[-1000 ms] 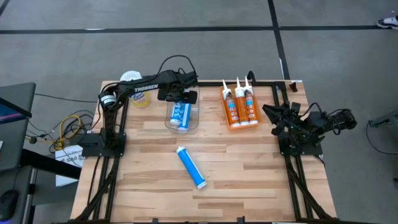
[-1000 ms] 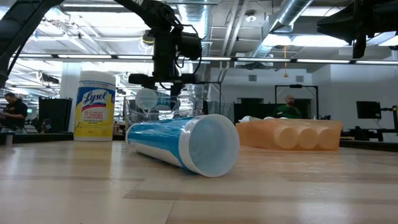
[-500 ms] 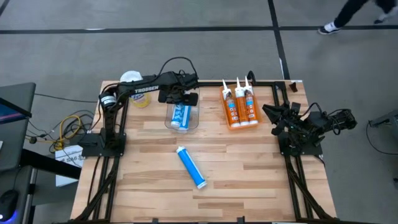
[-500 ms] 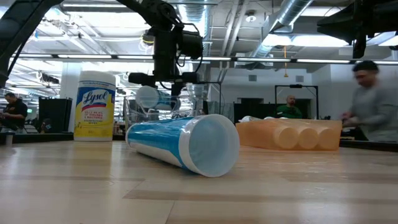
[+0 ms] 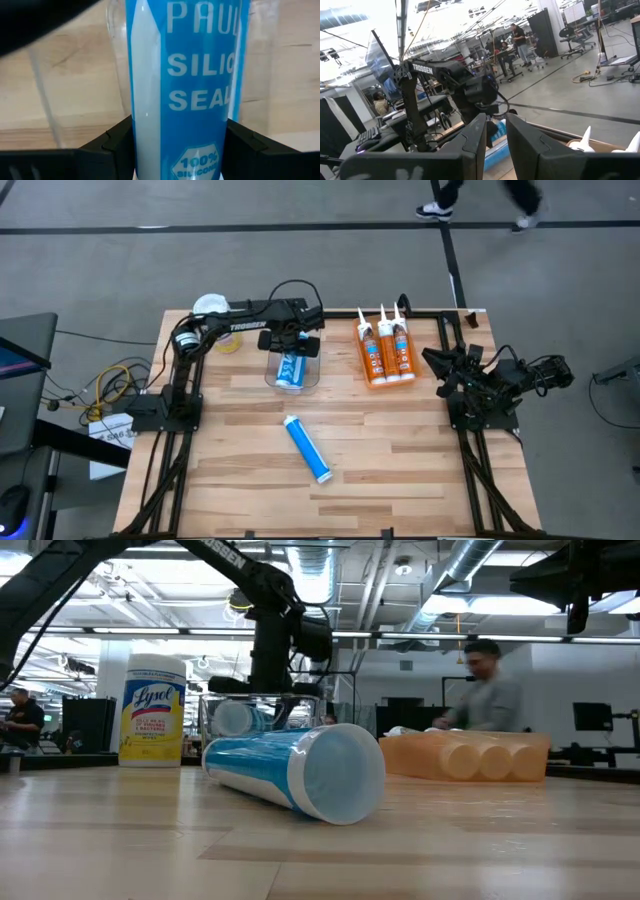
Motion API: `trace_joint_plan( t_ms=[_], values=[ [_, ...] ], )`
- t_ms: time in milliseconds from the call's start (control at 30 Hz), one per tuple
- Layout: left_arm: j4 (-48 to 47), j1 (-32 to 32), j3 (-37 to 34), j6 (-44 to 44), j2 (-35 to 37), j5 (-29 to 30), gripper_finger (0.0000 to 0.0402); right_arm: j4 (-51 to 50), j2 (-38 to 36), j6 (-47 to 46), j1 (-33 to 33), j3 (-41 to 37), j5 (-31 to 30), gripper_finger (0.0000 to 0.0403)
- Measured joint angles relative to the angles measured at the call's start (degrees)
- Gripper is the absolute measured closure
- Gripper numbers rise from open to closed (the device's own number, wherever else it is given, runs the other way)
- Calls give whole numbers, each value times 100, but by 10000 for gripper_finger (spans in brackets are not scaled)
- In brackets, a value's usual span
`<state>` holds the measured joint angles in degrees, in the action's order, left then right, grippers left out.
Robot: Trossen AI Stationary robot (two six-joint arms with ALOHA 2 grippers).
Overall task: Pick & place silicon tubes, Sealant and Lysol wipes
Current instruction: Put the left blue sealant into the transparent bin, then put the blue sealant into the transparent bin
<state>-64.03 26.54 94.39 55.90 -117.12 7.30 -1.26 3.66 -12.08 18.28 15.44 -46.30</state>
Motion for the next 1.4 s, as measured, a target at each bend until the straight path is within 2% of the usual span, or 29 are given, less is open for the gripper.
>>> trace_joint_plan(
  t_ms=[367,600,800,933,1033,1200,1400],
  values=[
    [109,1,28,-125,-230,114,201,0,2,-61,0,0,0,337],
    [169,3,17,-125,-246,127,87,0,0,-54,0,0,-15,337],
    [326,3,53,-249,-258,25,61,0,0,-53,0,0,-15,337],
    [126,10,343,-448,-314,31,60,0,0,-53,0,0,-15,337],
    [-236,14,712,-529,-326,268,59,0,2,-135,0,0,-13,337],
    [-1164,17,1246,-522,-313,542,58,0,1,-185,0,0,-9,337],
    [-1910,-183,2202,-420,-307,517,58,0,0,-188,0,0,-4,337]
  ],
)
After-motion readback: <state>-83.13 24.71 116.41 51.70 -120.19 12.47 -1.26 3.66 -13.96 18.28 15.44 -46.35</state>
